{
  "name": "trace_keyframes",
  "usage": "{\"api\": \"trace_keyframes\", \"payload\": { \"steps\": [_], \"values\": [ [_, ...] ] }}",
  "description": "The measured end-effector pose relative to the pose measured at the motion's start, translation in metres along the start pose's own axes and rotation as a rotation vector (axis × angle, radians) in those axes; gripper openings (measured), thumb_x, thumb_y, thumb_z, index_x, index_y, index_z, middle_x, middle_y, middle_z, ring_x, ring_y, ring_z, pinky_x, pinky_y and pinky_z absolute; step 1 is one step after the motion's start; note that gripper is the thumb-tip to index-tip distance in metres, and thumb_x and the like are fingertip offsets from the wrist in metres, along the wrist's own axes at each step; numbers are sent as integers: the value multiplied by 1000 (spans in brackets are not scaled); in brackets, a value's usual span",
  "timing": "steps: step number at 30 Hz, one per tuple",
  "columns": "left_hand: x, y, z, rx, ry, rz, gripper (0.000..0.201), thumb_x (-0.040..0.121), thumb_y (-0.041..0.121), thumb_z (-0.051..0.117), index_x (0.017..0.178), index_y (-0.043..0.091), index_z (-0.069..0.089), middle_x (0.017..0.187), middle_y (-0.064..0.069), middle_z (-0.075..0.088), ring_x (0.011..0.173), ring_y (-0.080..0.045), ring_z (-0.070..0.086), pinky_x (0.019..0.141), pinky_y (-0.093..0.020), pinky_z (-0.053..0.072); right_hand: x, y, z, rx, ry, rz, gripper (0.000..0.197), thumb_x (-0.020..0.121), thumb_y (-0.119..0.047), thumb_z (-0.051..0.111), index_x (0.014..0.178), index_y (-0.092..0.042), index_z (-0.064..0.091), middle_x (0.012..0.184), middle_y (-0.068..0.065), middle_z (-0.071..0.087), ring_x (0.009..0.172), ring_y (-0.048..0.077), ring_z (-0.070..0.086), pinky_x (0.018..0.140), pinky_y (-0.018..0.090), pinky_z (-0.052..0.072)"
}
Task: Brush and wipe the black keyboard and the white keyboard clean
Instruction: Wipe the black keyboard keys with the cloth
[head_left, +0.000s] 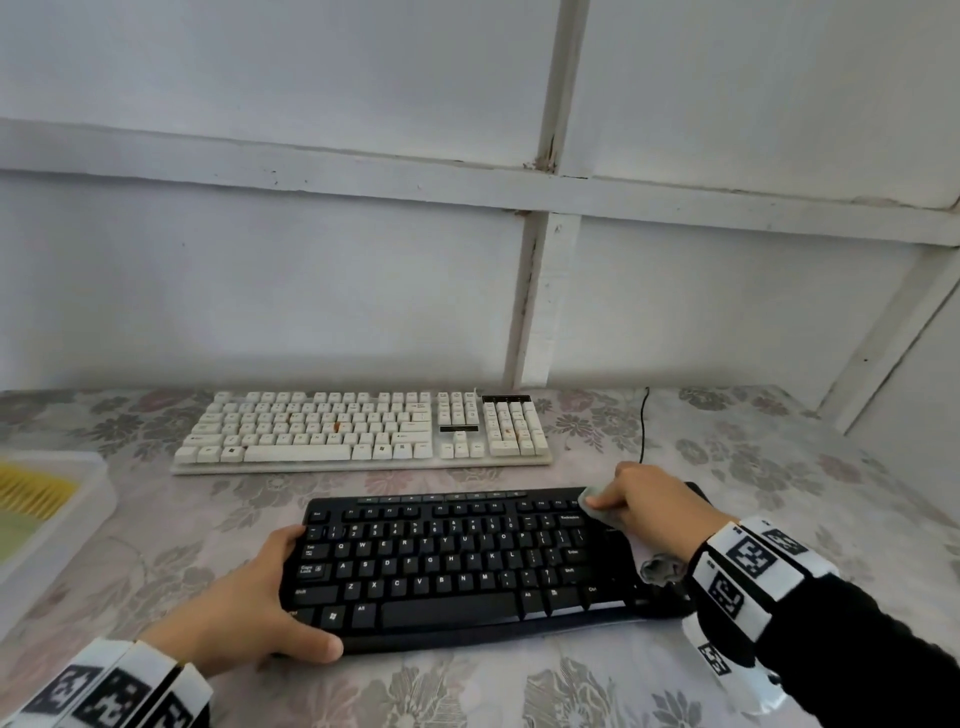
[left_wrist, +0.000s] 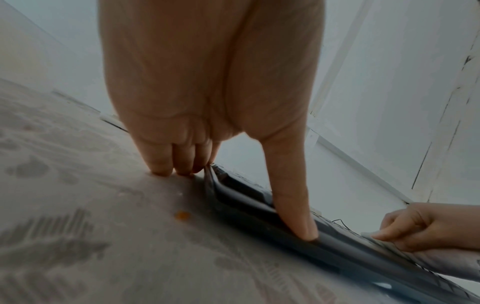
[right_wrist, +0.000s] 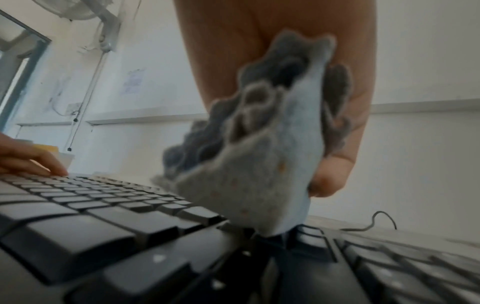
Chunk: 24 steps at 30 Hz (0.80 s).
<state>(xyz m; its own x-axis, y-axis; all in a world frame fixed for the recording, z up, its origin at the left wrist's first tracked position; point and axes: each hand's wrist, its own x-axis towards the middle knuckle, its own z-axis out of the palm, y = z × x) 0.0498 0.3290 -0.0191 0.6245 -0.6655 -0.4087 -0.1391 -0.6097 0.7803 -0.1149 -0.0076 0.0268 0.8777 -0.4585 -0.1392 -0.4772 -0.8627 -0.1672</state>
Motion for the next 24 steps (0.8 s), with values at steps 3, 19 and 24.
{"api": "trace_keyframes", "payload": {
  "steps": [3,19,24],
  "values": [
    [1,0,0,1,9,0,148,19,46,92,142,26,14,113,20,51,104,-4,55,87,-21,43,0,6,-3,61,-10,-11,28,94,-34,54,76,-19,69,66,-8,41,59,1,42,57,12,35],
    [1,-3,0,6,18,10,154,6,59,86,140,29,16,119,16,54,109,-8,55,101,-32,43,9,-51,-15,189,-128,-50,28,91,-32,58,117,-27,64,124,-9,61,98,4,60,89,20,45],
    [3,-4,0,-6,13,13,146,20,46,91,143,26,14,116,21,50,107,-3,52,87,-20,41,28,-79,8,17,-142,-101,30,94,-21,53,123,-18,61,126,2,53,109,21,57,97,27,41]
  ]
}}
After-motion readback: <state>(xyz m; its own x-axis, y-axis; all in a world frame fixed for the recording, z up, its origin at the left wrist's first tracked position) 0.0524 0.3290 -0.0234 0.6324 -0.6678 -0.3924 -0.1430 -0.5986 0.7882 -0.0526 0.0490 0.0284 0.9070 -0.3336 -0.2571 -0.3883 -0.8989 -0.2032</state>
